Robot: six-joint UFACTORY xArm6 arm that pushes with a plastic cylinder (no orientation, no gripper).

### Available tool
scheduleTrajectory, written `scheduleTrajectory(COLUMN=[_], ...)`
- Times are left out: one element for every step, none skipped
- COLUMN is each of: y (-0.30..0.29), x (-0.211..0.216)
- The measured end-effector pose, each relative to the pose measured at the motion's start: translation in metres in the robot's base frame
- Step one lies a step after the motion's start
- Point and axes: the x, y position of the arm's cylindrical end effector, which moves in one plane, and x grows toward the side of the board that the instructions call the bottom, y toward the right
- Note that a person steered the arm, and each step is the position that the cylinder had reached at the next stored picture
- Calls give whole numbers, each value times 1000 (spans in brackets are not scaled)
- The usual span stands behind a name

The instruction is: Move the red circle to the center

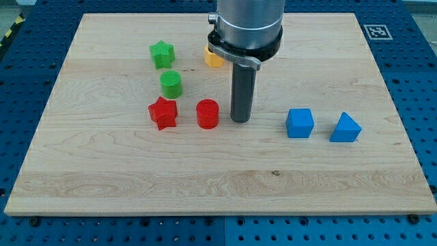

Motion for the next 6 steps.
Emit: scheduleTrajectory(y=[0,-10,-47,-53,-58,-59], x=[27,53,46,40,22,6])
